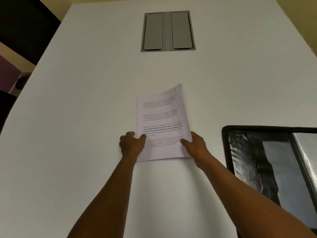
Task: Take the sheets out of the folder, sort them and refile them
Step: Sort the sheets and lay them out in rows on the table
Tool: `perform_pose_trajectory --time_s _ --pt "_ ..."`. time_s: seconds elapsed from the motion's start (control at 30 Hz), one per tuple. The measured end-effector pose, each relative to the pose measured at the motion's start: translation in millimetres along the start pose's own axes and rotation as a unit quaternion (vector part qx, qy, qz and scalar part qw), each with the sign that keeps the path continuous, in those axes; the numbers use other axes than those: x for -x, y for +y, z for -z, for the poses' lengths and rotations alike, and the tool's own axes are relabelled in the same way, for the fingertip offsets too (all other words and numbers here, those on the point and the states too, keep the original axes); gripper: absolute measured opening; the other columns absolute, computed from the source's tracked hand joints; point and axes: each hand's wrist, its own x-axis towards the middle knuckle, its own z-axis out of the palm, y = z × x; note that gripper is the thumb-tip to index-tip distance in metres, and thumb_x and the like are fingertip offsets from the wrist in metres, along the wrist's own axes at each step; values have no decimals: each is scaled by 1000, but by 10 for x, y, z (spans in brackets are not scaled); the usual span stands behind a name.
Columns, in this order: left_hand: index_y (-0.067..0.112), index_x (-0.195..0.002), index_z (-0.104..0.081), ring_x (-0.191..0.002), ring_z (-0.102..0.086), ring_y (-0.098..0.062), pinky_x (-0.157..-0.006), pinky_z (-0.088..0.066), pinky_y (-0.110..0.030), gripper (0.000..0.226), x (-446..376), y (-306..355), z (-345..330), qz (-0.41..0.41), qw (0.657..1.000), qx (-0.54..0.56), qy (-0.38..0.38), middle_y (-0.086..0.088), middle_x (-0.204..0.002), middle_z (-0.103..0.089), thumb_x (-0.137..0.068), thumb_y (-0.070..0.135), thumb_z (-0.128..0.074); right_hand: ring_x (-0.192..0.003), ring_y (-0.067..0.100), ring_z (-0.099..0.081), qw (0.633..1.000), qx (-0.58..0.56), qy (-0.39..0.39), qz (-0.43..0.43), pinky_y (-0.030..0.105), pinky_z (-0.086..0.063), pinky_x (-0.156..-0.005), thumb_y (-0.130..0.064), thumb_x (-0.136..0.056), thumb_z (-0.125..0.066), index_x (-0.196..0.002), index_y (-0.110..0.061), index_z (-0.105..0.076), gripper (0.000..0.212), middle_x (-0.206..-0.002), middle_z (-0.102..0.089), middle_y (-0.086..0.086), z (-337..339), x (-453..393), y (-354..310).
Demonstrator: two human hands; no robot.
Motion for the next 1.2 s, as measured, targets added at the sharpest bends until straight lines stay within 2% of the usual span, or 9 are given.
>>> perform_pose_trajectory --time_s 0.17,0.33,0.4,0.5,0.6,0.8,0.93,1.1,1.2 --pt "16 -142 -39 -118 -54 -25 -97 -46 -37 64 507 -397 190 -8 993 108 -51 -7 -135 -51 -89 38 -66 -105 24 -67 986 -128 -97 -39 43 -52 -97 -13 -91 -66 -123 -17 -62 32 -117 -70 3 309 551 382" --pt "18 -127 -53 -100 -66 -22 -93 -53 -45 38 1184 -973 285 43 965 220 -136 -6 -119 -65 -91 18 -65 -107 25 -68 968 -172 -162 -83 45 -50 -99 -11 -90 -66 -124 -16 -61 35 -116 -71 5 443 1336 912" --pt "17 -122 -57 -98 -66 -21 -91 -54 -42 30 1464 -1216 264 48 968 203 -138 -4 -114 -67 -93 12 -61 -104 22 -69 977 -118 -152 -91 41 -52 -97 -17 -88 -69 -125 -16 -60 38 -115 -72 1 440 1629 1172" --pt "18 -114 -61 -94 -66 -19 -85 -55 -37 21 1847 -1556 244 48 980 154 -115 -3 -109 -68 -95 11 -57 -93 11 -64 991 79 -84 -62 22 -49 -77 -22 -90 -69 -124 -21 -55 38 -111 -68 -3 350 2009 1524" --pt "14 -117 -62 -92 -66 -21 -82 -56 -37 23 2098 -1858 242 41 993 69 -88 -5 -109 -68 -95 14 -55 -83 9 -60 980 200 6 -11 22 -43 -71 -26 -89 -67 -141 -23 -40 58 -98 -61 -8 208 2302 1708" --pt "14 -104 -61 -83 -63 -17 -63 -49 -24 12 2265 -2080 331 53 994 19 -94 -5 -103 -68 -93 15 -56 -117 20 -55 971 236 18 23 37 -47 -96 -36 -89 -65 -142 -20 -40 62 -132 -54 1 -30 2561 1798" --pt "17 -121 -52 -94 -64 -18 -75 -52 -29 27 2286 -2065 352 76 973 151 -154 -3 -112 -63 -94 21 -59 -118 28 -48 958 274 79 -32 37 -44 -95 -36 -91 -63 -134 -11 -43 54 -130 -47 10 -157 2616 1703" --pt "19 -128 -51 -101 -65 -23 -86 -55 -40 29 2294 -1904 324 79 937 236 -244 -4 -117 -65 -100 11 -46 -117 34 -51 975 176 82 -105 43 -45 -98 -25 -96 -51 -132 -4 -42 42 -131 -50 16 -216 2584 1526" --pt "21 -132 -53 -104 -66 -24 -91 -53 -48 33 2246 -1816 421 59 923 271 -267 -3 -119 -67 -100 11 -47 -104 29 -56 987 104 65 -108 30 -44 -81 -10 -95 -42 -132 -6 -41 37 -124 -56 14 -98 2543 1328"
